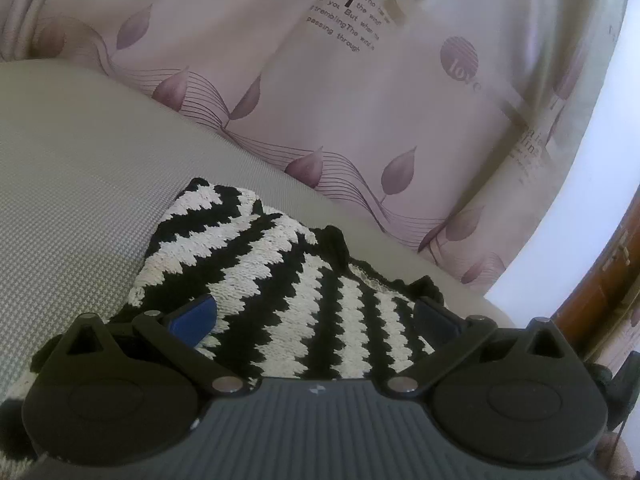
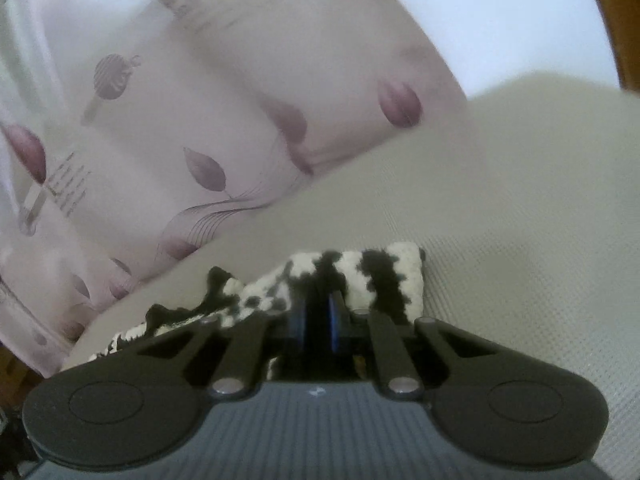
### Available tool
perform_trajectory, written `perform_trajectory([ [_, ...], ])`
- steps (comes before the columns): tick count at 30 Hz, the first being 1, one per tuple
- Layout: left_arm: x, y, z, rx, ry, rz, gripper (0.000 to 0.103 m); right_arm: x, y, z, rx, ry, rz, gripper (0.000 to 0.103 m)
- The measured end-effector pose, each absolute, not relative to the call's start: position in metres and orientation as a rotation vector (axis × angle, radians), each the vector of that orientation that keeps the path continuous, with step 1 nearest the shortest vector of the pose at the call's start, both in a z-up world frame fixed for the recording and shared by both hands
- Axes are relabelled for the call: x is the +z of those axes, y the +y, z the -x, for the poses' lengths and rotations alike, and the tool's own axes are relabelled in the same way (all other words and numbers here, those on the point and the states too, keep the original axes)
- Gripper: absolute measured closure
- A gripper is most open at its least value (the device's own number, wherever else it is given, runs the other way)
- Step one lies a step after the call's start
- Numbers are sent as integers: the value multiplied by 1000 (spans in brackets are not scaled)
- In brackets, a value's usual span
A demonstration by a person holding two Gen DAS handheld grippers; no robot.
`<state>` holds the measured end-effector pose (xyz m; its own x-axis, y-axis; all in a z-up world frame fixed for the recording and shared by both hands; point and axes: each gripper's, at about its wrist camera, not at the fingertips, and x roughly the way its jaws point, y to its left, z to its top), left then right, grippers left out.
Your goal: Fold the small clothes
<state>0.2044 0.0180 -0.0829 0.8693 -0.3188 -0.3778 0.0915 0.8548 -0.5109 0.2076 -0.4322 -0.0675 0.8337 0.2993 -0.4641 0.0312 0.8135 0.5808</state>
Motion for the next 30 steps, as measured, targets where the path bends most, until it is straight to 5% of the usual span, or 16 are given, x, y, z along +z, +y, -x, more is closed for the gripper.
perform_trajectory([
  [24,-83,24,-206,-136,457,520,0,-75,-464,-196,2,588,-677,98],
  [30,-83,23,-206,-134,459,519,0,-35,-451,-186,138,469,-524,97],
])
